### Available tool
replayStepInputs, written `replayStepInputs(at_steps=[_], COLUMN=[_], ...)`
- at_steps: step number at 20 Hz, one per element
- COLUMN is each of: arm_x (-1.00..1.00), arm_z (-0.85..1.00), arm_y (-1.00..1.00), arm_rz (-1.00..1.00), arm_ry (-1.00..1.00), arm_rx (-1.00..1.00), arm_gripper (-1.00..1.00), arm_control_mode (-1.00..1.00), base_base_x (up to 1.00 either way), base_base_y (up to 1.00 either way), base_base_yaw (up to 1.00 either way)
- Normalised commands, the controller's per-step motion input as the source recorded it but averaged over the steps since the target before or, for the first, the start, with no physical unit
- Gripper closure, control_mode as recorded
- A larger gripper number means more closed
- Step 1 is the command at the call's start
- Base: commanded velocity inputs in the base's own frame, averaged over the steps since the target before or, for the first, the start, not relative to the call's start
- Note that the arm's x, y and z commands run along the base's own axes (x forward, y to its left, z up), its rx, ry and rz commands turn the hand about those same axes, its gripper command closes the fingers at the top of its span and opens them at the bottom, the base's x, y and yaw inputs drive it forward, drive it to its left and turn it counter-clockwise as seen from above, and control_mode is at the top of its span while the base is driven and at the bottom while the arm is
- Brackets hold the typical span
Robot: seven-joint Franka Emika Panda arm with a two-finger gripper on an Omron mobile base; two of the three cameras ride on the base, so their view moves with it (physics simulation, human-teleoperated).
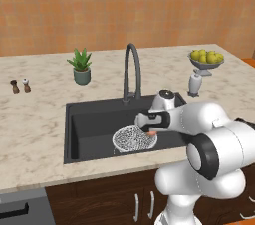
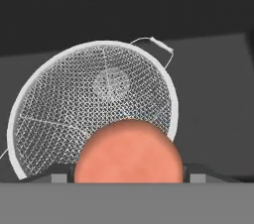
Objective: Put the colander in the sink, put the peach in the colander, and turn on the sink faucet and pour water over the colander.
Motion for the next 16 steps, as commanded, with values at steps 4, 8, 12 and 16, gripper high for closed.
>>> replayStepInputs(at_steps=[4,8,12,16], arm_x=[0.0,0.1,0.11,0.1], arm_z=[-0.34,-0.32,-0.26,-0.2], arm_y=[0.0,0.09,0.06,0.07], arm_rz=[0.0,0.0,0.0,0.0], arm_ry=[0.0,0.0,0.0,0.0], arm_rx=[0.0,0.0,0.0,0.0], arm_gripper=[1.0,1.0,1.0,1.0], arm_control_mode=[-1.0,-1.0,-1.0,-1.0], base_base_x=[0.0,0.0,0.0,0.0], base_base_y=[0.0,0.0,0.0,0.0], base_base_yaw=[0.0,0.0,0.0,0.0])
